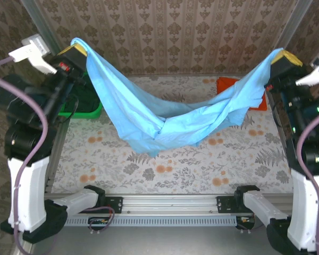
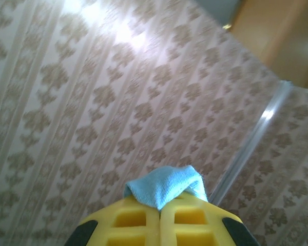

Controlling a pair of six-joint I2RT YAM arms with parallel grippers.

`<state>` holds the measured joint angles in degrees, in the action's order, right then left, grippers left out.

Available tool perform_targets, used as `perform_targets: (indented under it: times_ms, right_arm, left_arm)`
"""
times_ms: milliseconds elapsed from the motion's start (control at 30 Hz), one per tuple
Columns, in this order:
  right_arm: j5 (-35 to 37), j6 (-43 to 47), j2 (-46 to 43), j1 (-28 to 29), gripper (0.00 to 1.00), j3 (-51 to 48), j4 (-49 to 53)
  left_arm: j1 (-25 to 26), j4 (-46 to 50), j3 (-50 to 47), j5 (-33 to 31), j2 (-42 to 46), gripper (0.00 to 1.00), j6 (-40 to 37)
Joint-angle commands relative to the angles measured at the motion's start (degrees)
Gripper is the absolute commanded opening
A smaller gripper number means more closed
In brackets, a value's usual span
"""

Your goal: Fold and stack the t-shirts

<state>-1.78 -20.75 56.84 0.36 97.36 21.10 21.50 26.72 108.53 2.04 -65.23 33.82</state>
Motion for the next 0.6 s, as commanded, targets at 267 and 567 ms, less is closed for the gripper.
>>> perform_targets:
  times_ms: [267,567]
  right_arm:
    - [4.8,2.6,59.9,2.1,0.31,35.1,38.6]
    - [1.1,3.4,78.9,1.2,0.79,73.4,67.3]
  left_arm:
    - [-17.5,23.8,-6.6,7.2,-37.9,0.66,24.9]
    - [-10.3,31.8,1.0,2.3,-41.5,0.92,10.3]
